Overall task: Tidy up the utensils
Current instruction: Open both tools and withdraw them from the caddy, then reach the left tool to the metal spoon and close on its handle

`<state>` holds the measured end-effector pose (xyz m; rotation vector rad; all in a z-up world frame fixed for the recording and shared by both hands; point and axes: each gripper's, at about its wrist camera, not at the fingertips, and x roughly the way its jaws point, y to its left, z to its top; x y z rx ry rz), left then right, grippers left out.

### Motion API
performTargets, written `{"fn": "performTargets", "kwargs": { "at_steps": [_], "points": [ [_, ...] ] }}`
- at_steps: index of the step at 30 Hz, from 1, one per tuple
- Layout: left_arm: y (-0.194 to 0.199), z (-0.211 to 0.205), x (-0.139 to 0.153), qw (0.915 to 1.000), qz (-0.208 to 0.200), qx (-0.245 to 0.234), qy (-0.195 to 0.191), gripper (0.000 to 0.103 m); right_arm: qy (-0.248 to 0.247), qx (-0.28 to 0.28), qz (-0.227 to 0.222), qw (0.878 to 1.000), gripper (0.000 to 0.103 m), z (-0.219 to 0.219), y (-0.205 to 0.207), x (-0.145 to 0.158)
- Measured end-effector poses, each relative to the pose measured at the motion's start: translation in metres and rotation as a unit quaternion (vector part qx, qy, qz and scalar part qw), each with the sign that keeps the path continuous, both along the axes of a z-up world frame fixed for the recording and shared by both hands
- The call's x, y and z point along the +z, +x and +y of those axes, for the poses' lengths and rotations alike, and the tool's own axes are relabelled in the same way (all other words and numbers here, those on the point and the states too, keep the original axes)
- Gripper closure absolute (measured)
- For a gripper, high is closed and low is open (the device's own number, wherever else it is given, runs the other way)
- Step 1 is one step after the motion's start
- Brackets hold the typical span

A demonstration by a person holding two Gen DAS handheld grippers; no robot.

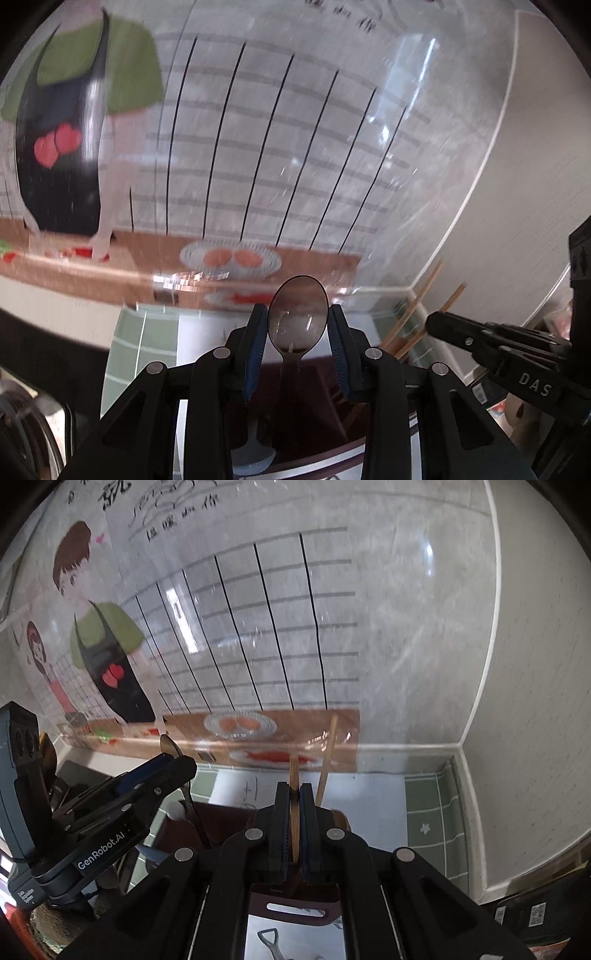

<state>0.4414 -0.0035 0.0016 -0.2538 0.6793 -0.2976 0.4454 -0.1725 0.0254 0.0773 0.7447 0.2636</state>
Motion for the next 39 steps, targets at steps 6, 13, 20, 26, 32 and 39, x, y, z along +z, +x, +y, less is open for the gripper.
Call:
{"fn": "performTargets", "kwargs": {
  "at_steps": [6, 13, 20, 26, 32, 39],
  "points": [
    [-0.002, 0.001, -0.008, 0.9994, 0.028, -0.014, -0.014, 0.068, -0.029, -0.006, 0.004, 1.0, 0.077, 0.004, -0.009, -0.009],
    [-0.027, 0.009, 0.025, 0.9999, 0.0, -0.003, -0.01, 0.062, -0.049, -0.033, -0.046, 0.997, 0.042, -0.008, -0.053, 0.007],
    [-0.079, 0.001, 0.034, 0.9984, 0.012, -0.044, 0.035, 0.057, -0.089, -0.06, -0.068, 0.992, 0.021, -0.021, -0.107, 0.002],
    [-0.131, -0.003, -0.009, 0.9918, 0.071, -0.073, 0.076, 0.057, -0.123, -0.08, -0.048, 0.988, 0.01, -0.034, -0.142, -0.019],
    [-0.177, 0.007, -0.06, 0.9826, 0.146, -0.086, 0.076, 0.056, -0.154, -0.111, -0.047, 0.981, 0.0, -0.054, -0.176, -0.039],
    [-0.21, 0.0, -0.074, 0.9672, 0.178, -0.167, 0.071, 0.056, -0.131, -0.039, 0.034, 0.99, 0.001, -0.059, -0.197, -0.075]
  ]
}}
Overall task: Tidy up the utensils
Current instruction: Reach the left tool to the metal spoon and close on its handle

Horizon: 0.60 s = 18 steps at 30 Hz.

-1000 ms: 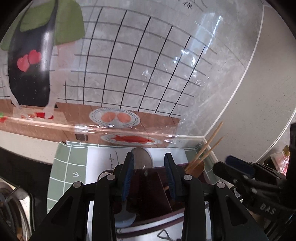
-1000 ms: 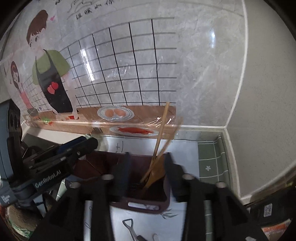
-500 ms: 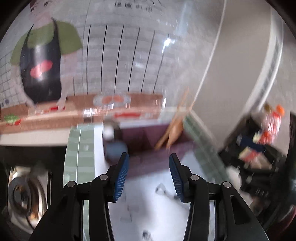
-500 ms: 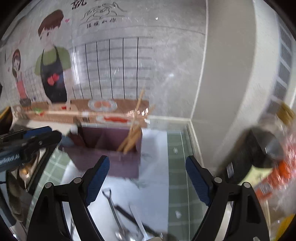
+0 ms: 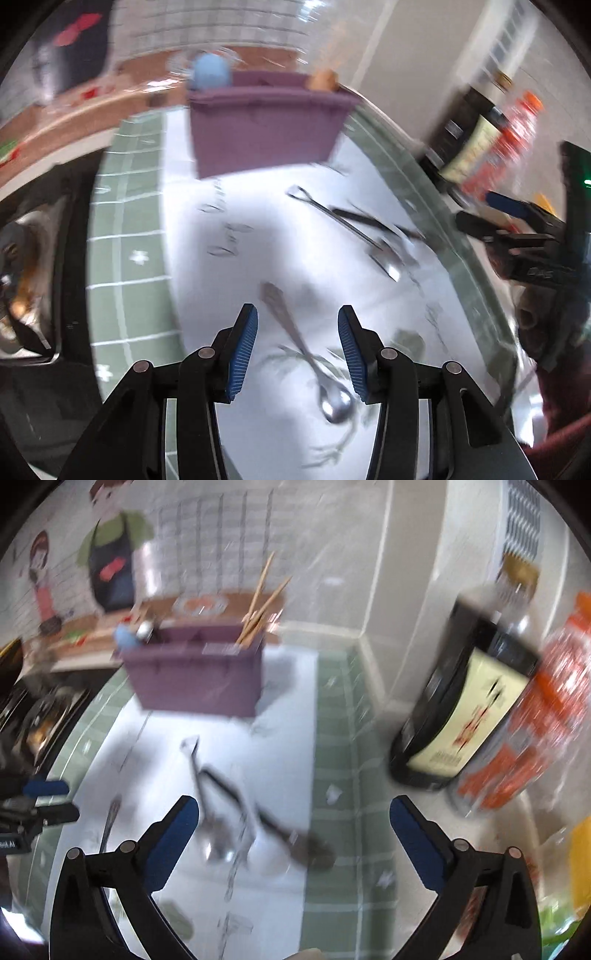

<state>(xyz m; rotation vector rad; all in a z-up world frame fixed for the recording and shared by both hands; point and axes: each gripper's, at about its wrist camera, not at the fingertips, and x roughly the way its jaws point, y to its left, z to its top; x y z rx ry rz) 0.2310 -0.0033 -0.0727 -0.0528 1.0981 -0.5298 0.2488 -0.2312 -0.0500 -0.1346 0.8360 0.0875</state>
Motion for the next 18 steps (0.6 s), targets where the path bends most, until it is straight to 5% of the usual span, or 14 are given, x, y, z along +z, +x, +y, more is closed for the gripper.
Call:
{"fn": "performTargets", "kwargs": {
  "at_steps": [1, 5, 12, 18],
  "points": [
    [0.001, -0.004, -0.002, 0.9997, 0.016, -0.015, -0.01, 0.056, 0.0, 0.003, 0.003, 1.0, 0.003, 0.002, -0.003, -0.004],
    [0.01, -0.022, -0.011, 0.9962, 0.053, -0.056, -0.04, 0.056, 0.008, 0.032, 0.047, 0.998, 0.039, 0.01, -0.016, -0.021],
    [0.043, -0.043, -0.044, 0.9909, 0.114, -0.059, -0.04, 0.057, 0.0, 0.042, 0.09, 0.995, 0.038, 0.013, -0.033, -0.041],
    [0.03, -0.008, -0.042, 0.9932, 0.107, -0.044, -0.015, 0.057, -0.009, 0.052, 0.094, 0.994, 0.037, 0.016, -0.044, -0.045]
  ]
}}
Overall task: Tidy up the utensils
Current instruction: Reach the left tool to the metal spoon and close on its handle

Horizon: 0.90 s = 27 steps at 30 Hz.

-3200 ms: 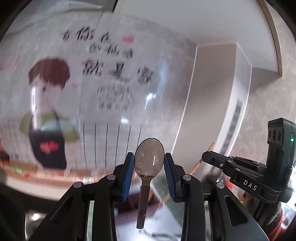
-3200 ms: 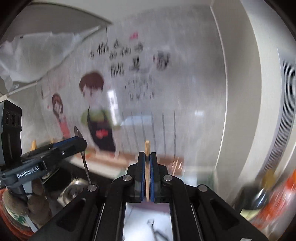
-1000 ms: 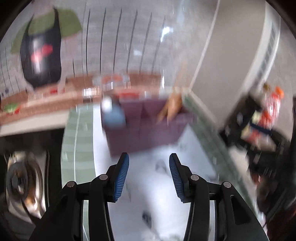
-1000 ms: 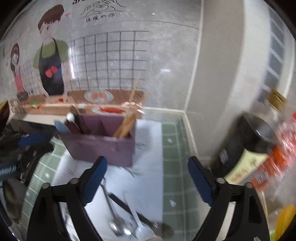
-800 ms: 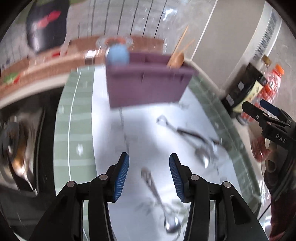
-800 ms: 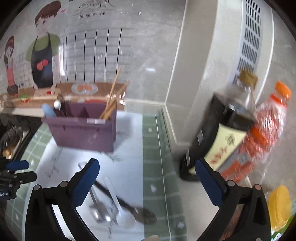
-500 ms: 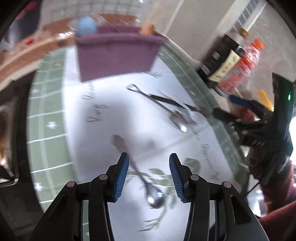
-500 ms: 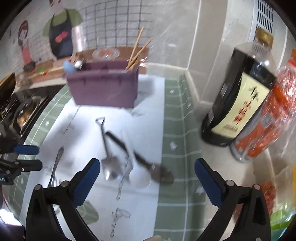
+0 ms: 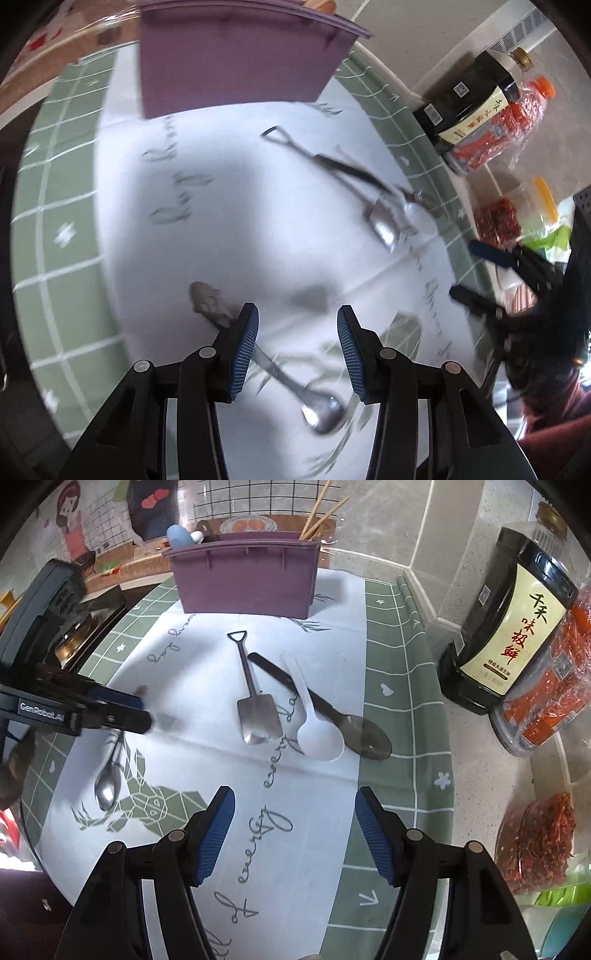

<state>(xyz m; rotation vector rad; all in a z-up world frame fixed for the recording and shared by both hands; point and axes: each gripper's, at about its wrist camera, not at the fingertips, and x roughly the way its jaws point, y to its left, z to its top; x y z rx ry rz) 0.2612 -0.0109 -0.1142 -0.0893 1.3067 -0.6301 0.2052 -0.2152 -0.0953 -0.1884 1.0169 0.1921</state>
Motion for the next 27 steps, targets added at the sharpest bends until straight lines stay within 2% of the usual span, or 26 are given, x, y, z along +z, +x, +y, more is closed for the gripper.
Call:
{"fn": "performTargets", "kwargs": {
  "at_steps": [6, 8, 10, 14, 18, 22, 24, 27],
  "points": [
    [-0.03, 0.036, 0.014, 0.9992, -0.026, 0.001, 0.029, 0.057, 0.008, 0.004, 0.009, 1.0, 0.037, 0.001, 0.008, -0.003],
    [-0.045, 0.039, 0.024, 0.9966, -0.055, -0.032, 0.052, 0.057, 0.006, 0.015, 0.007, 1.0, 0.037, 0.005, 0.008, -0.001],
    [-0.057, 0.034, 0.027, 0.9918, -0.075, -0.069, 0.077, 0.057, 0.005, 0.019, 0.006, 1.0, 0.036, 0.007, 0.01, 0.0],
    [-0.076, 0.013, 0.022, 0.9711, -0.113, -0.153, 0.144, 0.057, 0.012, 0.016, 0.006, 1.0, 0.035, 0.004, 0.014, 0.001],
    [-0.074, -0.003, 0.013, 0.963, -0.122, -0.177, 0.163, 0.057, 0.017, 0.007, 0.005, 1.0, 0.034, -0.001, 0.015, 0.002],
    [-0.051, -0.017, 0.013, 0.969, -0.127, -0.148, 0.152, 0.057, 0.022, -0.006, 0.005, 1.0, 0.032, -0.01, 0.013, 0.001],
    [-0.032, -0.026, 0.012, 0.9741, -0.13, -0.113, 0.146, 0.057, 0.025, -0.014, 0.007, 1.0, 0.031, -0.014, 0.014, 0.0],
    [-0.009, -0.032, 0.009, 0.9838, -0.109, -0.081, 0.117, 0.057, 0.03, -0.024, 0.015, 0.999, 0.031, -0.019, 0.016, -0.004]
  ]
}}
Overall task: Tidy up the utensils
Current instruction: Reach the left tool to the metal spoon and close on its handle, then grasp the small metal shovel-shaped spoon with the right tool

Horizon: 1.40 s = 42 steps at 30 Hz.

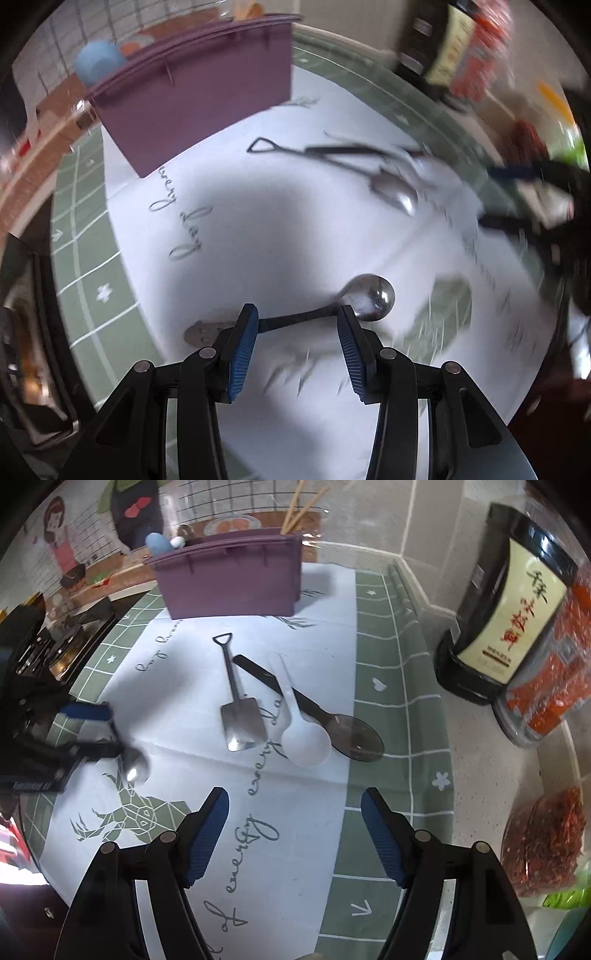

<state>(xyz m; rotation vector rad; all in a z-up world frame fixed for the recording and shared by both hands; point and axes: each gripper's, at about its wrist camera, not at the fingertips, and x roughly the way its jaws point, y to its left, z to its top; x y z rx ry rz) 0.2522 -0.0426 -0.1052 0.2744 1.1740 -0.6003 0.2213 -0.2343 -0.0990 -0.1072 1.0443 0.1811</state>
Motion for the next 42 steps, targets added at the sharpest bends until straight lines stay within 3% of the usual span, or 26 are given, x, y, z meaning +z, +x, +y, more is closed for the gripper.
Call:
{"fn": "performTargets", "kwargs": {
  "at_steps": [4, 7, 11, 14, 16, 20, 25, 29, 32, 37, 42],
  "points": [
    [0.014, 0.003, 0.002, 0.999, 0.029, 0.001, -0.033, 0.057, 0.002, 0.0, -0.004, 1.0, 0.031, -0.004, -0.002, 0.002],
    [0.004, -0.005, 0.004, 0.9969, 0.033, -0.065, -0.031, 0.057, 0.008, -0.004, 0.001, 1.0, 0.031, -0.008, 0.001, -0.001],
    [-0.015, -0.023, 0.004, 0.9842, 0.079, -0.155, -0.035, 0.057, 0.009, -0.013, 0.007, 1.0, 0.031, -0.012, 0.007, -0.004],
    [-0.025, -0.036, 0.008, 0.9813, 0.071, -0.177, -0.03, 0.057, 0.011, -0.014, 0.002, 1.0, 0.031, -0.015, 0.01, 0.0],
    [-0.023, -0.041, 0.017, 0.9841, 0.039, -0.172, -0.023, 0.057, 0.013, -0.015, -0.002, 1.0, 0.031, -0.016, 0.011, 0.002],
    [0.0, -0.041, 0.015, 0.9895, 0.014, -0.144, 0.012, 0.057, 0.032, -0.007, 0.002, 0.999, 0.032, -0.014, 0.015, 0.004],
    [0.033, -0.023, -0.002, 0.9971, 0.005, -0.059, 0.048, 0.056, 0.091, 0.053, 0.006, 0.994, 0.042, 0.012, 0.019, 0.006],
    [0.05, 0.002, -0.005, 0.9994, 0.005, -0.001, 0.035, 0.055, 0.089, 0.063, 0.017, 0.994, 0.052, 0.033, 0.039, -0.004],
    [0.049, 0.014, -0.005, 0.9996, 0.019, 0.002, 0.021, 0.055, 0.073, 0.063, 0.021, 0.995, 0.058, 0.048, 0.056, -0.011],
    [0.029, 0.015, -0.007, 0.9988, 0.02, -0.019, 0.04, 0.055, 0.021, 0.071, 0.02, 0.997, 0.071, 0.064, 0.067, -0.022],
    [0.006, 0.009, -0.003, 0.9989, 0.029, -0.02, 0.03, 0.055, 0.025, 0.052, 0.023, 0.998, 0.072, 0.048, 0.058, -0.02]
  ]
}}
